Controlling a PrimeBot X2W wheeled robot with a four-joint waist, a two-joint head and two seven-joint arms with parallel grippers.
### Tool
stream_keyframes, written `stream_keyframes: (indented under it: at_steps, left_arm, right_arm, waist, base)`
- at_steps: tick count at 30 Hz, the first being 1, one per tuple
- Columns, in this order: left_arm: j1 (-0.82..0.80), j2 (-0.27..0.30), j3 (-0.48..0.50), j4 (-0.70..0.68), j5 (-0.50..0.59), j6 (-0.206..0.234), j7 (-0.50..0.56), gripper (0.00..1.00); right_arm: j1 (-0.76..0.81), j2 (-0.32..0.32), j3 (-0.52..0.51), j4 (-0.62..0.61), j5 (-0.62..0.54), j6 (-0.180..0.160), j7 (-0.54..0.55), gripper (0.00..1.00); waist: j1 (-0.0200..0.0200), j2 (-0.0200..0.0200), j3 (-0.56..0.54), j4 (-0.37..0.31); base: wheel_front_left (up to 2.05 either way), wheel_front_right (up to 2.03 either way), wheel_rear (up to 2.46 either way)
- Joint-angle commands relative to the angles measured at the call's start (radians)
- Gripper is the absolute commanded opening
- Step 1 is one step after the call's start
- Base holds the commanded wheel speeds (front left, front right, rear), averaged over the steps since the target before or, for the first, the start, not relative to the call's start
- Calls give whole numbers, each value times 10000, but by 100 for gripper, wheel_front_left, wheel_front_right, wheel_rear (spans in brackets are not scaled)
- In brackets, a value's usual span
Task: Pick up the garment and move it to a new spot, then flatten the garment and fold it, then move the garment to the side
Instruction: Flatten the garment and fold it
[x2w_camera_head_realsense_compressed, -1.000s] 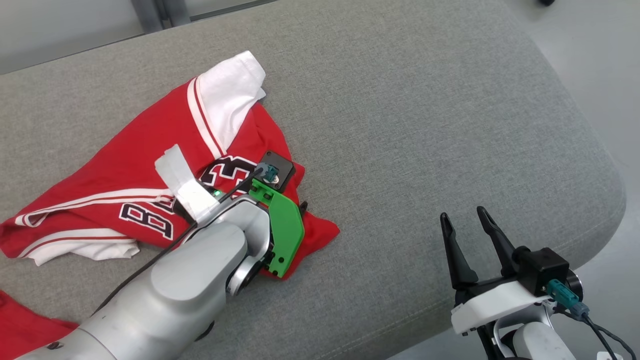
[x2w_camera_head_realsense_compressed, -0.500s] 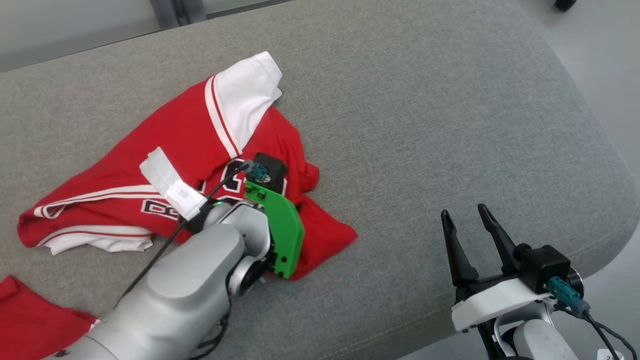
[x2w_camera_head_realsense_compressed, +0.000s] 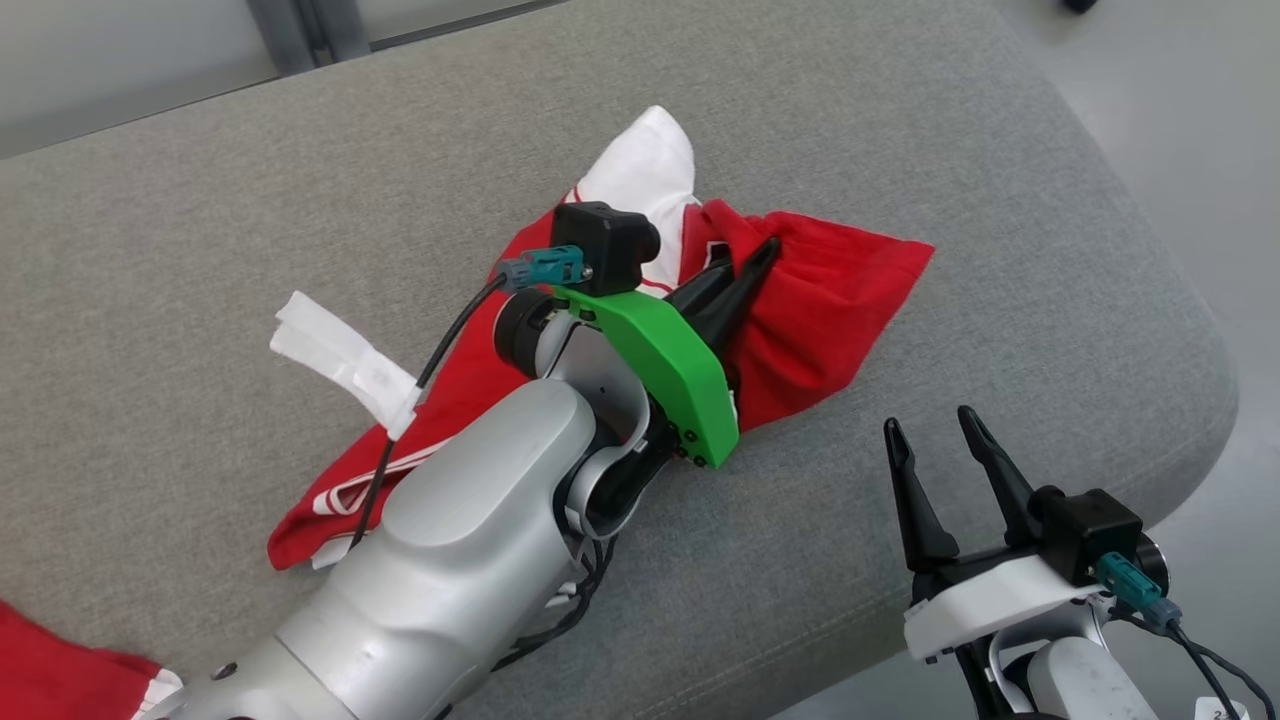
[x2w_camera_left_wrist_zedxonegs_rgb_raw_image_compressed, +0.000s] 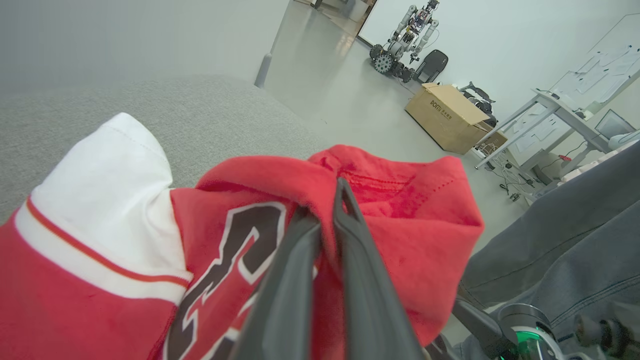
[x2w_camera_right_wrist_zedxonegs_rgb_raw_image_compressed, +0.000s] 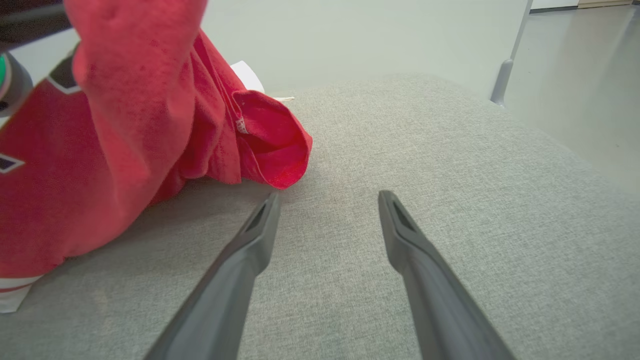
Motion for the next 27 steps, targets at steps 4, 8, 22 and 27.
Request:
stream_keyframes:
  at_steps: [4, 8, 22, 27]
  left_arm:
    - [-29, -134, -80, 1033, 275, 26, -862, 0]
    - [466, -249, -202, 1977, -743, -799, -1027, 94]
    - [-88, -117, -902, 2137, -1555, -1140, -1388, 100]
    - [-760, -113, -950, 3081, -967, -646, -1825, 100]
  right_arm:
    - [-203, -13, 126, -59, 153, -11, -31, 100]
    - [-207, -11, 129, -79, 248, -11, -31, 100]
    - [-43, -17, 40, 10, 167, -12, -31, 100]
    - [-159, -15, 108, -2, 70, -11, -31, 100]
  waist:
    - [0, -1, 244, -457]
    - [0, -1, 443, -791]
    - [0, -1, 342, -274]
    - [0, -1, 406, -142]
  base:
    - [0, 0, 0]
    - [0, 0, 0]
    - [0, 0, 0]
    - [0, 0, 0]
